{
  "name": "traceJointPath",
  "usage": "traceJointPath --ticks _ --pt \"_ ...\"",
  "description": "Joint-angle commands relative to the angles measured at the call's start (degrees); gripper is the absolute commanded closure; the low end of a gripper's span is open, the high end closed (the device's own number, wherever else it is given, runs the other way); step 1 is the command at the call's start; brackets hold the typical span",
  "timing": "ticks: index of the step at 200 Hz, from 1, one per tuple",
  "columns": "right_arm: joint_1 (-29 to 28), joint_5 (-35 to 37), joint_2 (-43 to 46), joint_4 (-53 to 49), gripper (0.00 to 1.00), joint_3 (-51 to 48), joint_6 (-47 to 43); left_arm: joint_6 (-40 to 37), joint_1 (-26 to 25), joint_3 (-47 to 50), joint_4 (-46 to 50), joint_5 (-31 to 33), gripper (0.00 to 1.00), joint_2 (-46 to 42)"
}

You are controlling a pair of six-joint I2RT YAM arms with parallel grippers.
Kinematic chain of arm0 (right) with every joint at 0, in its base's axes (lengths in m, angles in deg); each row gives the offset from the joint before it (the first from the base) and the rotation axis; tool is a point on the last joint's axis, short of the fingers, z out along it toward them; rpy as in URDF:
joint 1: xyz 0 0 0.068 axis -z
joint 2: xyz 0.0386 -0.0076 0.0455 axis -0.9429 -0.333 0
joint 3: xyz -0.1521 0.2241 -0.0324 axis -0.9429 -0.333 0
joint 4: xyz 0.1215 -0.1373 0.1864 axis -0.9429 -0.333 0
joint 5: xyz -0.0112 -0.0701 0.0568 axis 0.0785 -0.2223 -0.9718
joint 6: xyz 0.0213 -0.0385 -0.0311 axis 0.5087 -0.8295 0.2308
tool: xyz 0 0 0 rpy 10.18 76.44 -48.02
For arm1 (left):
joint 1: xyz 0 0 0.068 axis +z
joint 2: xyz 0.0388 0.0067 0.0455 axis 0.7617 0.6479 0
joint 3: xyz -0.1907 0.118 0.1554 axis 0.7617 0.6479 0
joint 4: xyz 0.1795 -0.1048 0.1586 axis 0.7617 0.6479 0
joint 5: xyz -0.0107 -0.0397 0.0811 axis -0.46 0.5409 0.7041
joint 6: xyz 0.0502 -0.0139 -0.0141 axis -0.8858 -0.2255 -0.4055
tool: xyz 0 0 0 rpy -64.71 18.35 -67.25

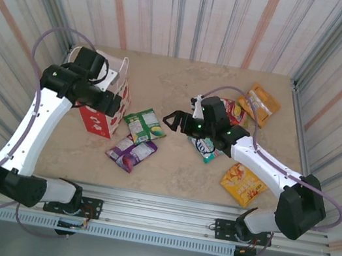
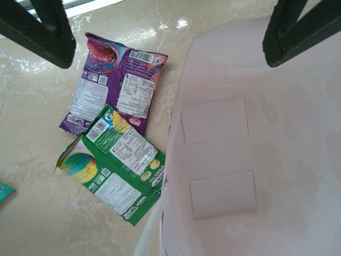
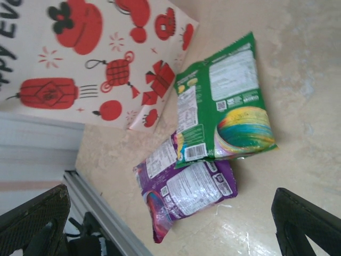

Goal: Place the snacks into the paper bag

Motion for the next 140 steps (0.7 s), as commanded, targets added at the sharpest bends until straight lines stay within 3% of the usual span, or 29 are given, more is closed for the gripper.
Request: traceJointPath --ticks 1,25,54,77,105,140 --pt "-2.0 4.6 -0.8 4.1 0.01 -1.8 9.2 2.1 0.3 0.4 1.3 -0.6 0.01 -4.0" --pt "-4.1 8.2 -2.8 4.7 0.02 -2.6 14.4 3.5 0.2 1.4 1.2 -0.4 0.01 -6.5" --pt "-6.1 11.8 -6.2 7.1 0.15 -3.7 22.4 4.9 0.2 3.9 0.1 -0.2 0.01 -10.0" --pt "-7.9 14.5 -9.7 10.7 0.31 -4.5 28.8 5.9 0.1 6.5 -2.0 -2.8 0.01 -13.1" --pt "-9.4 16.7 -14.3 15.8 0.42 -5.2 32.9 6.3 0.2 9.1 -5.2 -6.2 0.01 -15.4" --pt "-10.6 18.5 -18.5 18.5 0.44 -5.3 37.4 5.2 0.2 9.5 -5.3 -6.2 0.01 -14.9"
